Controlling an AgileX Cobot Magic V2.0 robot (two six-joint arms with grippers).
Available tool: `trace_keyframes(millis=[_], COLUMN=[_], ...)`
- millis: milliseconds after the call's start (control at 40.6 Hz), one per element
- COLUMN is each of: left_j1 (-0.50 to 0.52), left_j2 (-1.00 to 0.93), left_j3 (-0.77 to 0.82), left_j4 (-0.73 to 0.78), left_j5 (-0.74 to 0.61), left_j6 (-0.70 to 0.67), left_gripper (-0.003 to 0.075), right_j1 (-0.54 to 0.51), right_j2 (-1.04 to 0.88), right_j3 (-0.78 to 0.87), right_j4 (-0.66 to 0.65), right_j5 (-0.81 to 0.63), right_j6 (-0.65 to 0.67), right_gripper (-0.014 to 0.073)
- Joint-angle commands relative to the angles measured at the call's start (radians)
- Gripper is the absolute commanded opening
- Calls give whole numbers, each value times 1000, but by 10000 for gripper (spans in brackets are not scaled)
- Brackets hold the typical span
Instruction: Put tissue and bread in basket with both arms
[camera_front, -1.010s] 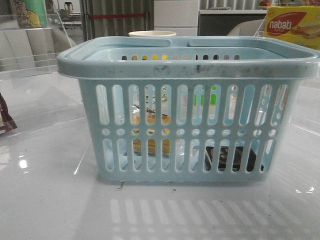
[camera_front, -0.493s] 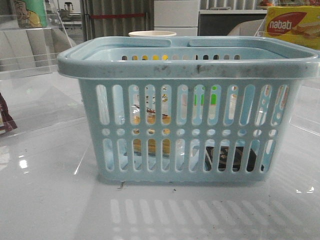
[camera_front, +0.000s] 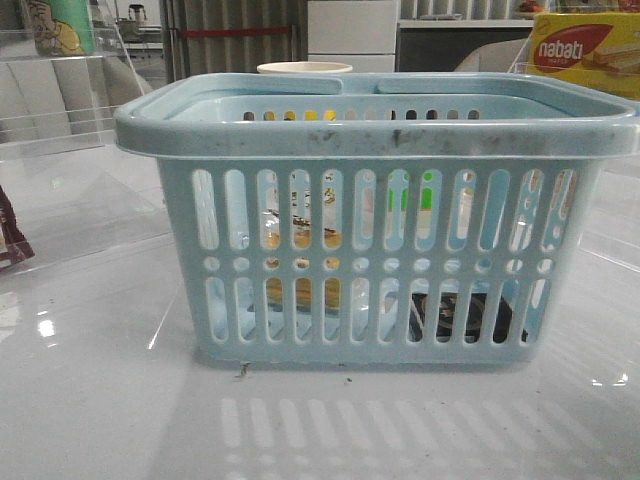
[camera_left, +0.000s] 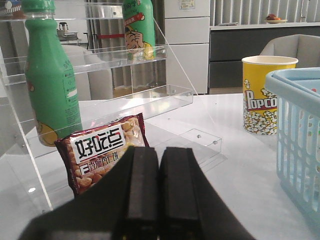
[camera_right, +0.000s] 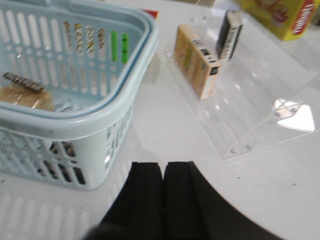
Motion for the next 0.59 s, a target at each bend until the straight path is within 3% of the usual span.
trace_keyframes(millis=[0,222,567], left_j1=[-6,-6,-6], left_j2=[-17,-17,-17], left_j3=[-1,-1,-1], left_j4=[1,1,1], left_j5=[-91,-91,-91], left_j6=[-11,-11,-11], left_gripper=[91,91,91], right_j1=[-70,-166,-176], right_j2=[-97,-280,-398], right_j3=[68,289,485], right_j4=[-6,-6,-6], right_j5=[-200,-388,-520], right_j6=[-8,-8,-8], right_gripper=[53,53,53])
